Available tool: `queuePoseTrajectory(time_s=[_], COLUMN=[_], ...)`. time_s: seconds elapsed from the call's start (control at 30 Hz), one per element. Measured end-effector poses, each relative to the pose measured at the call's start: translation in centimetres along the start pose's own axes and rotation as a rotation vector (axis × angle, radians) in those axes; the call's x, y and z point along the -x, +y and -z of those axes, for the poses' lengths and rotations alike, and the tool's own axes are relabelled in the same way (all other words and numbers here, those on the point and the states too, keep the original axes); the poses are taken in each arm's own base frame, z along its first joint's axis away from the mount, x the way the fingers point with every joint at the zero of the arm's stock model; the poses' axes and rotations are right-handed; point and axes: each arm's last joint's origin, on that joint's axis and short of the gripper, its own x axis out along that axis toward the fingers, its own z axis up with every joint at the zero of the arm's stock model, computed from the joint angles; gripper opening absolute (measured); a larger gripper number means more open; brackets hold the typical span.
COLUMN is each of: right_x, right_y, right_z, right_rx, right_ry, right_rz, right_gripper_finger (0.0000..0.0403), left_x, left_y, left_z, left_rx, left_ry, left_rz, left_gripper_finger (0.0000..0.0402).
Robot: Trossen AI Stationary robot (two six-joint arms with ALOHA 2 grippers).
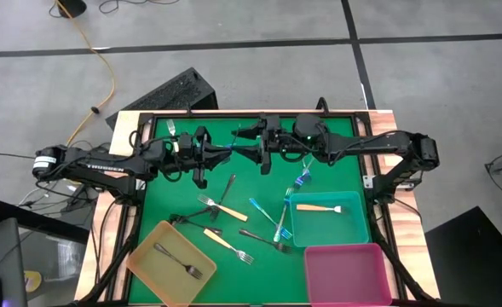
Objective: Sort silverware by color (type)
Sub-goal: Put the purple fork into the pink bin
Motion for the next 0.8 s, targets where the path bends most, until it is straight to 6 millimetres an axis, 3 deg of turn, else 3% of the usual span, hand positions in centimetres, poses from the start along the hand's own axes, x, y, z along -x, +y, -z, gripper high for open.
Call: queuePoseTrajectory(time_s=[0.57, 0.8], right_x=[0.0, 0.0], right_y=[0.0, -0.1], right_z=[0.0, 0.3], right_rx=[-0.001, -0.005], right_ry=[0.002, 0.025], right_rz=[0.001, 0.013], right_gripper_finger=[0.0251, 0.0249], left_x=[0.0, -1.3], left_y=[0.1, 0.0], left_z=[-0.1, 0.6], left_rx=[-0.001, 0.001], left_ry=[-0.017, -0.012], left_rz=[-0.042, -0.024], left_gripper_finger=[0.0000, 0.0000])
